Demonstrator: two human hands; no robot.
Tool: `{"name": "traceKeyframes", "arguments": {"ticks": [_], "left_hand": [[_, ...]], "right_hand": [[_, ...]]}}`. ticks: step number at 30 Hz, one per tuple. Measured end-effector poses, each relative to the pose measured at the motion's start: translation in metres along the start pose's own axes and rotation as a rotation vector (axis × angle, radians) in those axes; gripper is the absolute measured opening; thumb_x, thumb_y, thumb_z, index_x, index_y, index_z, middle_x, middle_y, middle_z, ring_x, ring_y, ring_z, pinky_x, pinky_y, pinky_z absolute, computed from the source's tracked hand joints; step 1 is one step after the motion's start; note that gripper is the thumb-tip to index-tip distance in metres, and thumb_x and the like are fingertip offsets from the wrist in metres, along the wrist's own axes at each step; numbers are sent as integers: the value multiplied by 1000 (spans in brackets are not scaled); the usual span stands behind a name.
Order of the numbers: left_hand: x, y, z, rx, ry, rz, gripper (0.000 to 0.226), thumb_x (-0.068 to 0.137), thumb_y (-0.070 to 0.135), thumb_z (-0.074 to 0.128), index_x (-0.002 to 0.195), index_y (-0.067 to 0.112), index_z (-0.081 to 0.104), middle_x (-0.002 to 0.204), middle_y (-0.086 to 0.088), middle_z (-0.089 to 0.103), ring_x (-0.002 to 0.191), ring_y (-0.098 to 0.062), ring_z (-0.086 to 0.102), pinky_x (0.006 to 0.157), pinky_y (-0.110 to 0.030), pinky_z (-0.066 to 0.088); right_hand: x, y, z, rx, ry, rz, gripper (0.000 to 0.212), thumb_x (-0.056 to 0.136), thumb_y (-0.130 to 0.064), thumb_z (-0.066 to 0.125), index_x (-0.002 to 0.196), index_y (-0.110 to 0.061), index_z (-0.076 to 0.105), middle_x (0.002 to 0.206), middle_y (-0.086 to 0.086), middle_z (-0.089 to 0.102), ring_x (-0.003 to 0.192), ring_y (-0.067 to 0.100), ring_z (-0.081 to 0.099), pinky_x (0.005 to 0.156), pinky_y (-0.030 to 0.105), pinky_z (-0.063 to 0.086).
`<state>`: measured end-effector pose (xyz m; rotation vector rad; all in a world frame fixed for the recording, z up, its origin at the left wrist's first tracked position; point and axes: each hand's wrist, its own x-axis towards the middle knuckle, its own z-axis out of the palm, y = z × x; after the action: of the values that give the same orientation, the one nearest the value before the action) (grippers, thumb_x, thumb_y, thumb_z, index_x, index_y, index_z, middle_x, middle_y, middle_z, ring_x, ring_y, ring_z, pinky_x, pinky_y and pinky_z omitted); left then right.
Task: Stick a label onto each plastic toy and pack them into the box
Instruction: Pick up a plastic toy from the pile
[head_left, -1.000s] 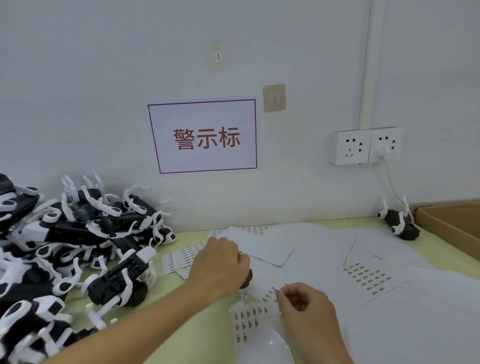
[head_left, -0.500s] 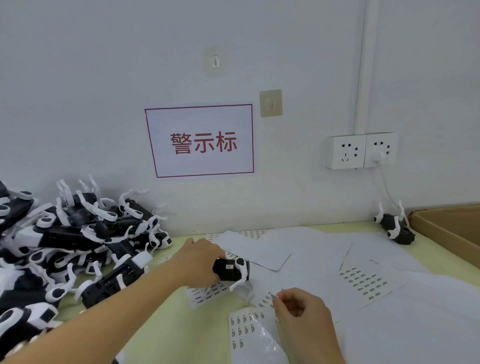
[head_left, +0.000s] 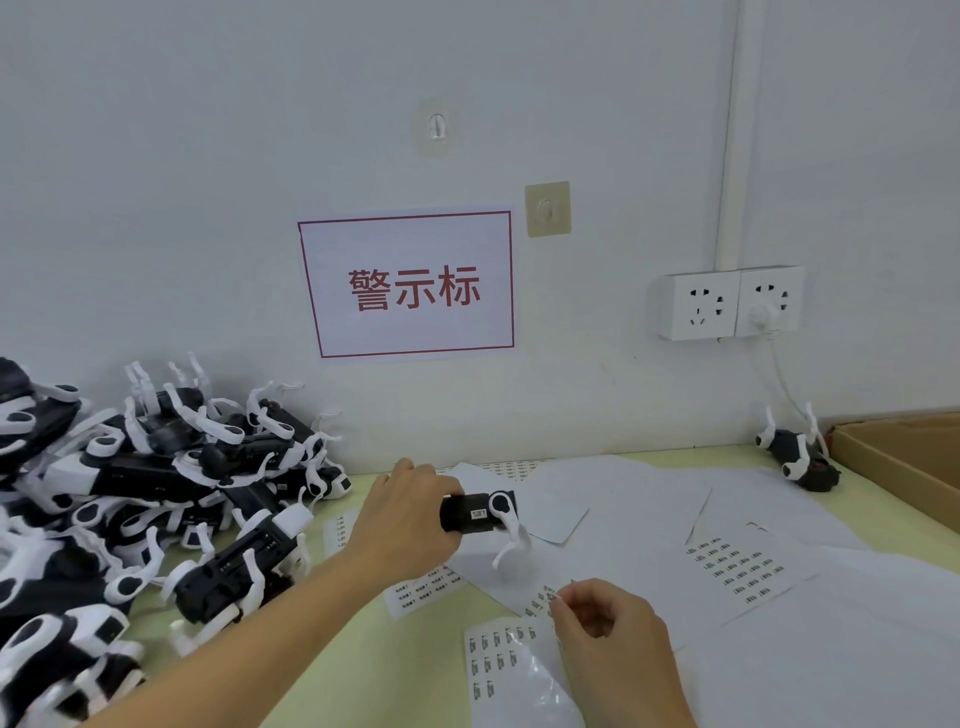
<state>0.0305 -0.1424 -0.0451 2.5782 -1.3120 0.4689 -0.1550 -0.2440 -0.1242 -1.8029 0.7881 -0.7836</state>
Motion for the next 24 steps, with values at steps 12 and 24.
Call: {"name": "traceKeyframes", "arguments": {"ticks": [12, 24], "left_hand": [[-12, 24, -5, -397, -4, -158, 25, 77, 26, 74, 96, 40, 67, 89, 16, 61, 101, -13, 48, 84, -32, 34], [-33, 67, 8, -186, 93, 232, 58, 86, 34, 69, 139, 39, 44, 122, 18, 52, 118, -5, 32, 101, -22, 22]], "right_hand": [[-5, -16, -9, 346, 20, -91, 30, 87, -13, 71, 103, -32, 55, 86, -7, 69, 81, 6, 66, 68, 26, 51], [11, -14, -33, 394, -86, -59, 62, 85, -25, 75, 114, -59, 32, 92, -11, 75, 80, 5, 71, 64, 17, 50]]}}
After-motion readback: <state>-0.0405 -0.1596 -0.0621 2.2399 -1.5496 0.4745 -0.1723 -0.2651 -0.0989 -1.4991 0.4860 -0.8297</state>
